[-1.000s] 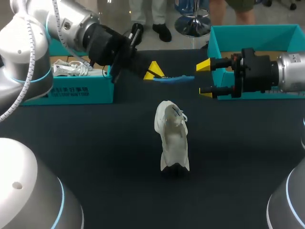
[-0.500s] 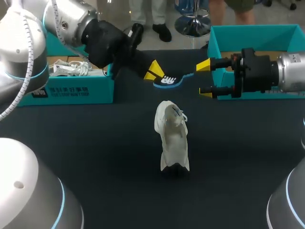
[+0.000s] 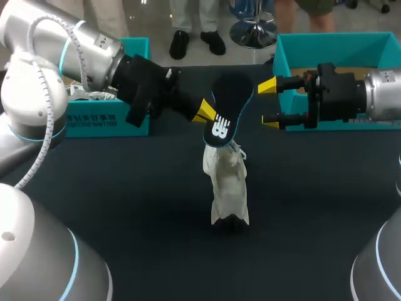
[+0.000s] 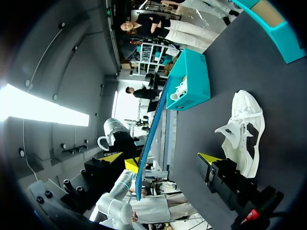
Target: Take the shoe out of the shoebox, open the shoe tongue, remove and reinsert the insole, then place the shoe into the shoebox
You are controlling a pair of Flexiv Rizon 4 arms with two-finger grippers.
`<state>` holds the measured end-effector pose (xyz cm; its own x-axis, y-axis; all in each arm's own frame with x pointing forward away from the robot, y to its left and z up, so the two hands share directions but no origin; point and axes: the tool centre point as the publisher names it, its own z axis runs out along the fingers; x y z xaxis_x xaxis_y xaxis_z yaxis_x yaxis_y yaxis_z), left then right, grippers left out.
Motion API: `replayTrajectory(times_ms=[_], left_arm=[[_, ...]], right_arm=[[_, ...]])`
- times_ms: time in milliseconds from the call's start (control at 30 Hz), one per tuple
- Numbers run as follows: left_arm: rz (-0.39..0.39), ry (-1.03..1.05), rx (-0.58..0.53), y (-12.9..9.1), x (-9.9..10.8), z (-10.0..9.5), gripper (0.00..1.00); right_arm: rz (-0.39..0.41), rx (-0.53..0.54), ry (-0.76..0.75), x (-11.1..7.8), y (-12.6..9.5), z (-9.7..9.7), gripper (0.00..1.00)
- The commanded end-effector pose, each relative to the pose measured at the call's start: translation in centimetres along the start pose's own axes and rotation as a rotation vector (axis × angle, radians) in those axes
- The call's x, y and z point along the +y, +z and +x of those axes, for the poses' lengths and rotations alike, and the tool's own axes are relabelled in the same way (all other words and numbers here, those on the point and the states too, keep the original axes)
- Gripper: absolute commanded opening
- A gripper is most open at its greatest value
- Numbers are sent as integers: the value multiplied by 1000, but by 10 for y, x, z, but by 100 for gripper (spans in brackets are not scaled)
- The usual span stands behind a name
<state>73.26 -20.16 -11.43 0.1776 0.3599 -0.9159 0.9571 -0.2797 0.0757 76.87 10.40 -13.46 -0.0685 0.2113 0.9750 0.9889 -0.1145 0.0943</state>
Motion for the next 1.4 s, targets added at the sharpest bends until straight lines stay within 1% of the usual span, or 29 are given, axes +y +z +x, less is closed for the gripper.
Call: replayTrajectory(times_ms=[33, 233, 367, 467, 567, 633, 667, 733, 767, 800, 833, 933, 1167, 1200, 1233, 1333, 1400], left_arm=[[-53, 8, 13, 9, -3, 7, 0], [-126, -20, 53, 20, 3, 8, 0], [-159, 4, 39, 29, 6, 7, 0], [-167, 6, 38, 35, 8, 6, 0], [-191, 9, 38, 40, 11, 7, 0], [-211, 7, 37, 41, 12, 8, 0], [-208, 6, 38, 43, 12, 8, 0], [-218, 5, 36, 45, 12, 9, 0], [-215, 5, 35, 47, 12, 9, 0], [-215, 10, 33, 48, 12, 9, 0], [-215, 11, 31, 48, 12, 8, 0], [-219, 19, 27, 50, 14, 8, 0], [-206, 44, 23, 49, 19, 8, 0], [-207, 45, 23, 48, 20, 8, 0], [-208, 45, 22, 48, 20, 8, 0], [-210, 51, 21, 47, 21, 8, 0], [-205, 53, 21, 47, 21, 8, 0]], right_arm=[[-9, -7, 1, 1, 2, 1, 100], [-17, -23, 7, 7, 8, 5, 100], [-5, -21, 12, 10, 15, 6, 100], [2, -18, 18, 11, 18, 6, 100], [2, -20, 23, 13, 20, 6, 100], [2, -20, 25, 13, 21, 6, 87], [3, -20, 25, 14, 21, 6, 83], [6, -19, 29, 14, 23, 5, 67], [7, -18, 31, 14, 24, 5, 65], [10, -16, 35, 13, 25, 4, 58], [14, -16, 38, 13, 26, 4, 48], [19, -17, 45, 12, 26, 3, 42], [36, -17, 57, 8, 26, 2, 35], [37, -17, 59, 8, 26, 1, 28], [37, -17, 60, 8, 26, 1, 17], [47, -14, 63, 7, 27, 0, 0], [49, -13, 62, 7, 28, 0, 0]])
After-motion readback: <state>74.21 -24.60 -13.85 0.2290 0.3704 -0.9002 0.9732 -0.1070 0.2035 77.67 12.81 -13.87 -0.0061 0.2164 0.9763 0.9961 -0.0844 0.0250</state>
